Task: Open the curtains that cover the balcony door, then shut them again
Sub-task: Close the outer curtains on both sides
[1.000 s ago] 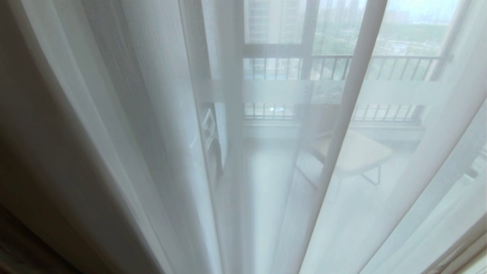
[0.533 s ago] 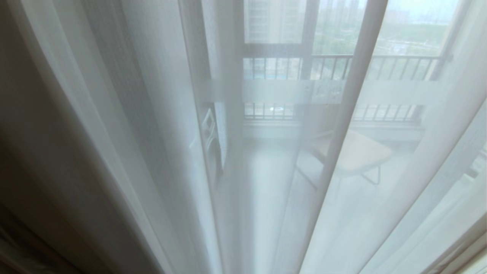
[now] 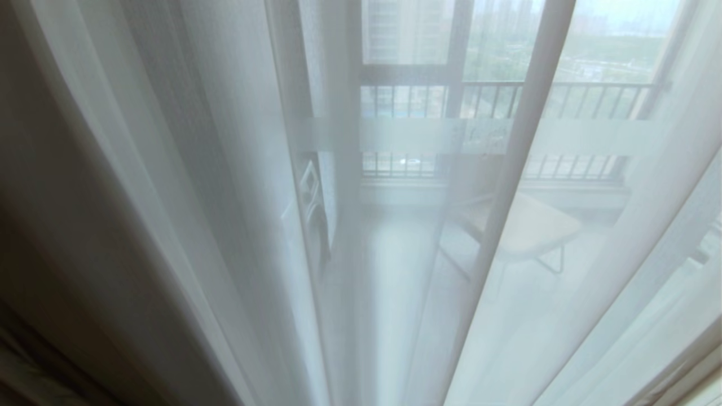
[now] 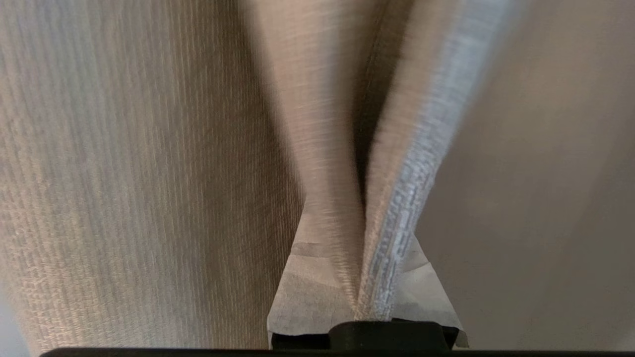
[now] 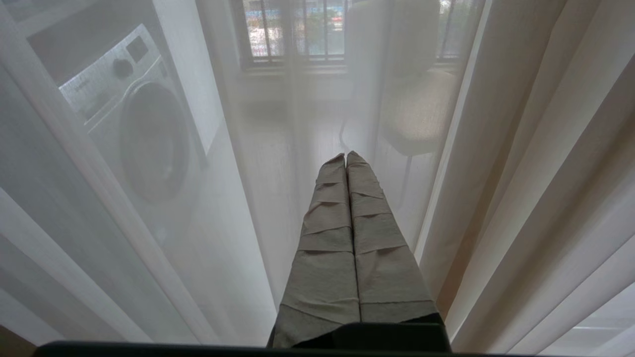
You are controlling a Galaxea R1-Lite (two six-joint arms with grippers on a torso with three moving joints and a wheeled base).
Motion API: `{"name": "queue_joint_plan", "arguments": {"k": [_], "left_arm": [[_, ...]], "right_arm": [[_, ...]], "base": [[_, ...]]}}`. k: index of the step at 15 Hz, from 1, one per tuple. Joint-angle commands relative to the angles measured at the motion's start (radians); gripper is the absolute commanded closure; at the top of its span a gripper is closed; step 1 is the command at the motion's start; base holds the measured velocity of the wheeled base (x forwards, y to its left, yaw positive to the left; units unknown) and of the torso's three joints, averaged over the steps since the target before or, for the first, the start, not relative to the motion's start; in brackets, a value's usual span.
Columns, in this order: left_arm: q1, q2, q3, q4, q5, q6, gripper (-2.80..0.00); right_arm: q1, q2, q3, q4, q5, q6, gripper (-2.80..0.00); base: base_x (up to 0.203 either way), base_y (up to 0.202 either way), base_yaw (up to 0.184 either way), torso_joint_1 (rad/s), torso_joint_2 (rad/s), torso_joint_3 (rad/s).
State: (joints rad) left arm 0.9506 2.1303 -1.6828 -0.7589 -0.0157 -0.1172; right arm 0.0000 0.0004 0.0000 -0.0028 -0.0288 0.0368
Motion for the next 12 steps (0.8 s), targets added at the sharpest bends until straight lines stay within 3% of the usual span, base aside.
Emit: {"name": "queue_joint_plan", "arguments": {"k": [1, 4, 9, 12], "left_arm": [[-0.003, -0.050, 0.007, -0.009, -0.043, -0.001, 0.00], [-0.017, -0.139, 0.063, -0.004, -0.118, -0.001, 0.00], [-0.051, -0.379, 0.317, -0.007, -0.174, -0.002, 0.00], [-0.119, -0.506, 0.442, -0.009, -0.221, -0.004, 0.00]], "right_arm": [[0.000, 0.000, 0.000, 0.000, 0.000, 0.000, 0.00], [0.000, 0.000, 0.000, 0.000, 0.000, 0.000, 0.00], [0.000, 0.000, 0.000, 0.000, 0.000, 0.000, 0.00], [0.000, 0.000, 0.000, -0.001, 0.000, 0.000, 0.00]], "base": [[0.000, 0.000, 0.000, 0.000, 0.00, 0.000], [0.000, 0.000, 0.000, 0.000, 0.00, 0.000], [0.000, 0.000, 0.000, 0.000, 0.00, 0.000], [0.000, 0.000, 0.000, 0.000, 0.00, 0.000]]}}
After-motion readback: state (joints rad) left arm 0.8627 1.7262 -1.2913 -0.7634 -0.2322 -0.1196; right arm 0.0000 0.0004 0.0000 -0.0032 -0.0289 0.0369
